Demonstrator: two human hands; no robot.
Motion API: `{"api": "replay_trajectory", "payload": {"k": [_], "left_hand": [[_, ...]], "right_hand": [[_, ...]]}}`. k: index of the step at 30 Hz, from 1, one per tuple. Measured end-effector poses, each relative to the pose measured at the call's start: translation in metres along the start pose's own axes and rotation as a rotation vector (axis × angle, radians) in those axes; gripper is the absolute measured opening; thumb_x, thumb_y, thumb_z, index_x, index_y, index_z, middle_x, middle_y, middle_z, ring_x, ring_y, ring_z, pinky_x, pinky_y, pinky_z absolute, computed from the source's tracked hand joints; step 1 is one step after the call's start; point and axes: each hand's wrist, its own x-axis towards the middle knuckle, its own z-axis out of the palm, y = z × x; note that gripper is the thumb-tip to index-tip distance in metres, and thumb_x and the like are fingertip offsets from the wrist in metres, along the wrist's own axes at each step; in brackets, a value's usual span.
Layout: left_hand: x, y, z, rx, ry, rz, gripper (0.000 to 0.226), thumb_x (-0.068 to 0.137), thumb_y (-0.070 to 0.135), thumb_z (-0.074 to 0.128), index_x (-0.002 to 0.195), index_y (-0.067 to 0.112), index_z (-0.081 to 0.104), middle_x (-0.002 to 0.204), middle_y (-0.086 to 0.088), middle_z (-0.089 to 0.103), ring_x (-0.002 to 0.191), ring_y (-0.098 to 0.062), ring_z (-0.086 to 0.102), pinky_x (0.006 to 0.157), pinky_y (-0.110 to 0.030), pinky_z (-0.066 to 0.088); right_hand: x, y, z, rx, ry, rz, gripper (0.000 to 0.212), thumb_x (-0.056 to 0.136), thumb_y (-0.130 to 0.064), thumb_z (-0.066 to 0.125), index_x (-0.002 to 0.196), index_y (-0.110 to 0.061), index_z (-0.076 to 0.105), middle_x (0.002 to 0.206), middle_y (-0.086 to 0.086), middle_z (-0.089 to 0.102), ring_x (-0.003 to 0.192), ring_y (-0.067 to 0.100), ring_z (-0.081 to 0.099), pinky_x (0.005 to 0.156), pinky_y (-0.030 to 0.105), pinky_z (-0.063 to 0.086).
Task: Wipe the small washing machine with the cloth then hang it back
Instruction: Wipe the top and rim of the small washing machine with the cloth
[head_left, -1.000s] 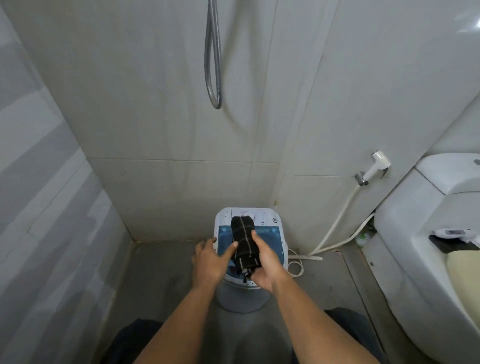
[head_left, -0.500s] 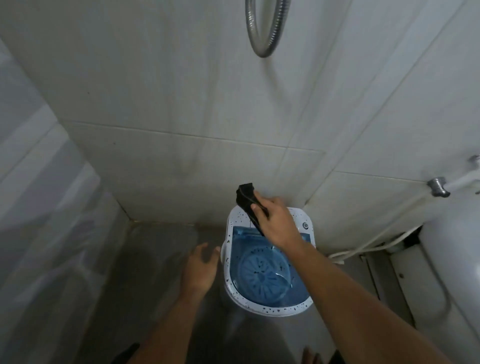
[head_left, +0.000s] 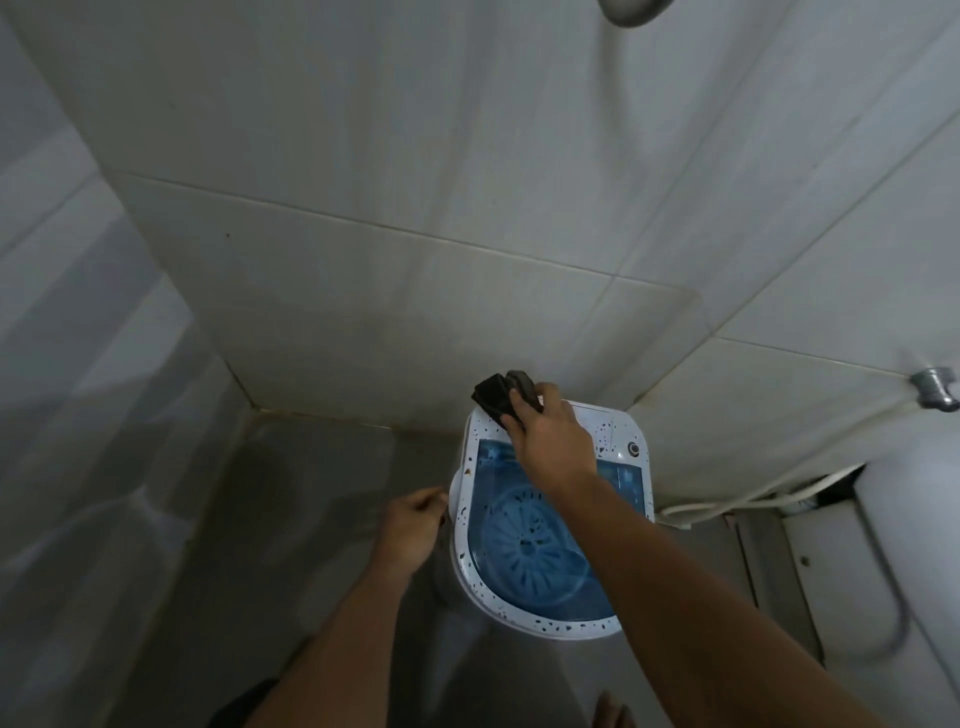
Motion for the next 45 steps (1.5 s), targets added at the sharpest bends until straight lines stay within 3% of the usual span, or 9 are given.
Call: {"api": "replay_trajectory", "payload": {"k": [6, 13, 17, 20, 26, 32, 37, 42, 45], "left_hand": [[0.007, -0.003, 0.008, -0.060, 0.007, -0.027, 0.023, 0.098, 0.018, 0.056, 0.111, 0.018, 0.075, 0.098, -0.006, 0.077, 0.093, -0.030, 0.074, 0.086, -0.048, 0.061], [0.012, -0.006, 0.009, -0.038, 0.034, 0.036, 0.022, 0.098, 0.013, 0.058, 0.111, 0.011, 0.075, 0.098, -0.012, 0.076, 0.093, -0.034, 0.073, 0.081, -0.048, 0.062], [0.016, -0.009, 0.009, -0.030, 0.039, 0.046, 0.020, 0.097, 0.015, 0.059, 0.104, 0.016, 0.078, 0.088, -0.004, 0.077, 0.091, -0.033, 0.074, 0.079, -0.052, 0.062], [0.017, -0.009, 0.008, -0.005, 0.034, 0.065, 0.027, 0.096, 0.015, 0.061, 0.083, 0.032, 0.076, 0.080, 0.003, 0.078, 0.091, -0.034, 0.075, 0.081, -0.050, 0.061], [0.019, -0.010, 0.006, 0.024, 0.026, 0.077, 0.019, 0.095, 0.016, 0.063, 0.092, 0.028, 0.078, 0.080, 0.011, 0.077, 0.092, -0.030, 0.075, 0.086, -0.051, 0.060], [0.022, -0.011, 0.005, 0.049, 0.017, 0.080, 0.034, 0.094, 0.017, 0.063, 0.071, 0.040, 0.074, 0.079, 0.014, 0.077, 0.091, -0.024, 0.075, 0.088, -0.049, 0.059], [0.025, -0.011, 0.005, 0.072, 0.017, 0.081, 0.030, 0.094, 0.019, 0.064, 0.075, 0.040, 0.074, 0.087, 0.007, 0.078, 0.090, -0.023, 0.075, 0.089, -0.050, 0.059], [0.026, -0.010, 0.006, 0.130, -0.004, 0.069, 0.021, 0.097, 0.018, 0.057, 0.082, 0.028, 0.067, 0.094, -0.002, 0.074, 0.092, -0.028, 0.072, 0.085, -0.054, 0.059], [0.026, -0.006, 0.010, 0.157, 0.002, 0.041, 0.018, 0.100, 0.018, 0.052, 0.086, 0.023, 0.062, 0.097, -0.009, 0.070, 0.093, -0.030, 0.069, 0.084, -0.051, 0.060]], "right_hand": [[0.004, 0.001, 0.001, -0.262, -0.037, -0.339, 0.069, 0.093, -0.019, 0.062, 0.155, -0.027, 0.034, 0.139, 0.016, 0.051, 0.107, 0.036, 0.056, 0.079, 0.051, 0.056], [0.036, -0.023, -0.009, -0.201, -0.026, -0.147, 0.055, 0.093, -0.014, 0.057, 0.146, -0.026, 0.048, 0.137, 0.014, 0.047, 0.111, 0.036, 0.051, 0.080, 0.047, 0.052], [0.002, -0.040, 0.000, -0.318, -0.074, -0.318, 0.058, 0.091, -0.013, 0.059, 0.146, -0.024, 0.046, 0.141, 0.014, 0.043, 0.116, 0.037, 0.049, 0.081, 0.048, 0.050], [-0.005, -0.029, -0.001, -0.312, -0.070, -0.417, 0.057, 0.092, -0.013, 0.057, 0.146, -0.026, 0.047, 0.143, 0.014, 0.044, 0.116, 0.037, 0.050, 0.082, 0.047, 0.049], [0.040, -0.012, -0.023, -0.201, -0.022, -0.077, 0.048, 0.096, -0.017, 0.056, 0.144, -0.023, 0.049, 0.132, 0.014, 0.049, 0.109, 0.034, 0.053, 0.078, 0.045, 0.052], [0.001, 0.003, -0.003, -0.295, -0.070, -0.517, 0.061, 0.086, -0.013, 0.067, 0.144, -0.025, 0.052, 0.134, 0.017, 0.053, 0.103, 0.037, 0.058, 0.073, 0.048, 0.055], [0.023, 0.010, -0.022, -0.209, -0.030, -0.071, 0.054, 0.097, -0.017, 0.054, 0.149, -0.023, 0.043, 0.133, 0.017, 0.050, 0.108, 0.036, 0.053, 0.081, 0.048, 0.054], [-0.009, 0.011, -0.012, -0.277, -0.123, -0.429, 0.070, 0.091, -0.017, 0.061, 0.154, -0.025, 0.033, 0.145, 0.016, 0.040, 0.116, 0.036, 0.049, 0.086, 0.050, 0.051], [0.019, 0.021, -0.026, -0.213, -0.075, -0.134, 0.060, 0.094, -0.014, 0.054, 0.152, -0.022, 0.039, 0.138, 0.016, 0.044, 0.114, 0.037, 0.048, 0.085, 0.047, 0.051]]}}
